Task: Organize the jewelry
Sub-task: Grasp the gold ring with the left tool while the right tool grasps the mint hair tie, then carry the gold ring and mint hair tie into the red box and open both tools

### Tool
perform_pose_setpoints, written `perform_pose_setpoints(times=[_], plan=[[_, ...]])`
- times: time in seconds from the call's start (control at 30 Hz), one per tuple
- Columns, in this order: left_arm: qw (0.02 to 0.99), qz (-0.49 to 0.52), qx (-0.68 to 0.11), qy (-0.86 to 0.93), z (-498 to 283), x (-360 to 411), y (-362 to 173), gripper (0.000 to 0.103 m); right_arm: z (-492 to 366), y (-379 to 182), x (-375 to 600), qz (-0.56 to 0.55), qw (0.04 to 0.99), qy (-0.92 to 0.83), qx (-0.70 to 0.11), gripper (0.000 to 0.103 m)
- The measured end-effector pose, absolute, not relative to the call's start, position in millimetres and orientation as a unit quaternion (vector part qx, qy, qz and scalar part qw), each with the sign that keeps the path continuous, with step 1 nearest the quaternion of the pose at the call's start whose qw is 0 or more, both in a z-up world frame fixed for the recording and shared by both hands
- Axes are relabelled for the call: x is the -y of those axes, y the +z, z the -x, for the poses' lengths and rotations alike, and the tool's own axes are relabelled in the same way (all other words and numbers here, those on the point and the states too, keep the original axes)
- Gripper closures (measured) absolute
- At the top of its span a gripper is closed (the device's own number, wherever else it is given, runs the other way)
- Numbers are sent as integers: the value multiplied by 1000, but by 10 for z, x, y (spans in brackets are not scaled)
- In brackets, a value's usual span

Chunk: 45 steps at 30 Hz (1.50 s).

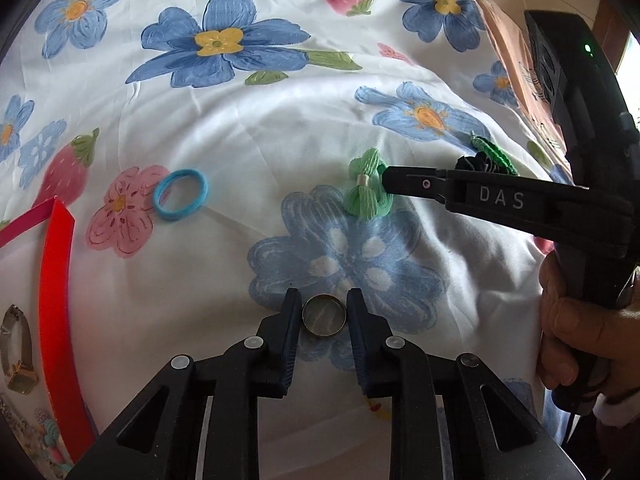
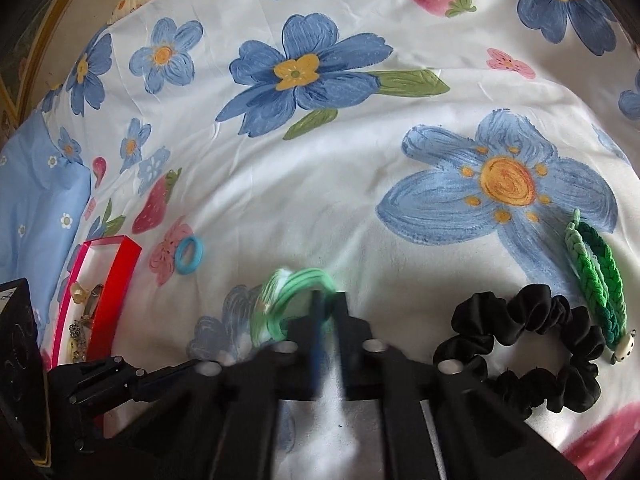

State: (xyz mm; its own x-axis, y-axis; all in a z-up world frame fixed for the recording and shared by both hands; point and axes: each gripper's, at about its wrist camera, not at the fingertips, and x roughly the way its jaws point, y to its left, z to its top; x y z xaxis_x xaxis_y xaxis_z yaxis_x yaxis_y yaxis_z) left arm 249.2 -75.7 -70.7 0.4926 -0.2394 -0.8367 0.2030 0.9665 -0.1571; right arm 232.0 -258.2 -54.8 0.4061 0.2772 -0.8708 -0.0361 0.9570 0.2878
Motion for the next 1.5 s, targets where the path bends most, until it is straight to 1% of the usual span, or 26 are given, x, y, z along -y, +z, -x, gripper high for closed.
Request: perform_pose_setpoints(times=[0.27, 0.8, 1.5], plan=[[869, 38, -474, -133, -2242, 579, -498, 81, -2163, -362, 2592, -125, 841, 98, -517, 102], [893, 78, -434, -91, -1453, -21, -21, 81, -1541, -79, 2203, -164, 836, 147, -502, 102], [906, 103, -409, -37, -620, -682, 253, 81, -1151, 93, 1453, -168, 819, 218, -503, 102]])
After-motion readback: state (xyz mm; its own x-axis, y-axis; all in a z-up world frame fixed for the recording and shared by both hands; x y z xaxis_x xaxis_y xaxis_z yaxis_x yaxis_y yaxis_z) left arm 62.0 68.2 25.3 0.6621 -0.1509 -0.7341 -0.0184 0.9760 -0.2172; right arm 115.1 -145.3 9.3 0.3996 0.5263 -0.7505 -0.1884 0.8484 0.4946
